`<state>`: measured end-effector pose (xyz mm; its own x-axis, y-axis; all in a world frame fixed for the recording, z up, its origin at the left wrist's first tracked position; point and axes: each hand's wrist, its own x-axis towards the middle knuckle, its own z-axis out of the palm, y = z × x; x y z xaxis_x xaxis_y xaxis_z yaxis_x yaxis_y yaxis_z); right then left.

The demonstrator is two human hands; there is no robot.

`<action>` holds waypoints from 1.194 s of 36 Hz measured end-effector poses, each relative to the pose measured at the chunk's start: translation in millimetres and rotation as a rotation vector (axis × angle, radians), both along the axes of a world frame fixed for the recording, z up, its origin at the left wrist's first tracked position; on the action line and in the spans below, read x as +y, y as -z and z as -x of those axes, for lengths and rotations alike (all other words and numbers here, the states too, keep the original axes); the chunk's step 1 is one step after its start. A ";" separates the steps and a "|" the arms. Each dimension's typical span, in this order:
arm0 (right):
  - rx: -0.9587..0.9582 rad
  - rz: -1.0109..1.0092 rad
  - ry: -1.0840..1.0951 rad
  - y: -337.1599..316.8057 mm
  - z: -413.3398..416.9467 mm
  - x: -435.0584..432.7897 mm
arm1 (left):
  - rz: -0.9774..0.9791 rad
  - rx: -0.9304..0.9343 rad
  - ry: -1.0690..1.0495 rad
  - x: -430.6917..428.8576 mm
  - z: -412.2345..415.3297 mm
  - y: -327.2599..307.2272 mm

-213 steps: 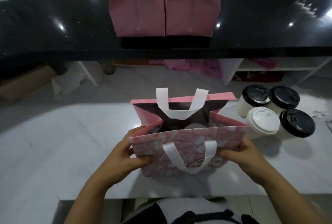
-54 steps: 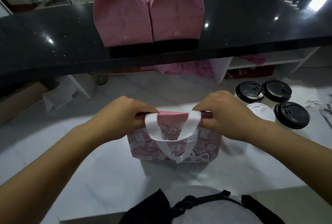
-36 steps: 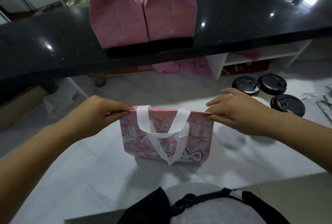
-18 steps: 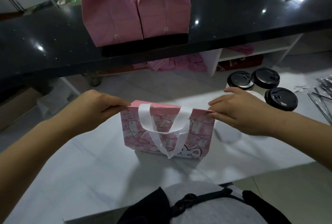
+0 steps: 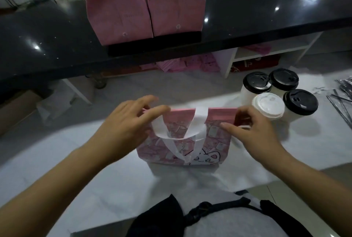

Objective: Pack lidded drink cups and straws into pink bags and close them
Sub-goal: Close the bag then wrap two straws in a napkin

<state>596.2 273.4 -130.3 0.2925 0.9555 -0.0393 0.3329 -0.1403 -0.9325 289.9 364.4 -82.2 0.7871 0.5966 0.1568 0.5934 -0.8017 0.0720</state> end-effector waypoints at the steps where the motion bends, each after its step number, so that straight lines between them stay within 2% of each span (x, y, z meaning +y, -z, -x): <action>1: 0.048 0.017 -0.012 3.8 4.9 -2.5 | -0.023 -0.004 0.013 2.4 -2.2 -2.0; 6: 0.200 -0.001 0.019 9.1 16.6 -2.1 | -0.073 -0.060 0.119 10.2 -4.8 -19.1; 12: 0.254 -0.001 0.054 1.6 12.8 10.7 | -0.162 -0.064 0.171 10.4 -6.2 -23.7; 18: 0.436 0.051 0.046 -2.8 20.7 19.4 | -0.171 0.038 0.144 4.0 -17.1 -16.0; 24: 0.499 0.051 0.047 -2.7 24.7 25.0 | -0.139 0.170 0.158 0.9 -23.1 -25.9; 28: 0.441 0.032 0.037 -3.0 24.9 33.3 | -0.106 0.325 0.084 0.5 -31.1 -38.5; 32: 0.217 -0.045 0.091 -7.9 27.9 45.0 | -0.046 0.476 -0.084 0.0 -43.3 -48.7; 36: -0.037 -0.219 0.204 -19.5 38.2 31.2 | 0.103 0.320 -0.205 -6.2 -45.4 -55.6; 38: -0.101 -0.223 0.109 -22.8 48.2 13.9 | 0.212 0.278 -0.269 -10.3 -46.2 -57.0; 43: -0.154 -0.127 -0.294 -24.9 70.9 -18.9 | 0.555 0.196 -0.376 -18.6 -54.2 -59.4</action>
<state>525.3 254.5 -105.4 -0.0029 0.9942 0.1079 0.4799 0.0960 -0.8721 344.1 345.8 -22.8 0.4942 0.7850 -0.3736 0.8672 -0.4151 0.2749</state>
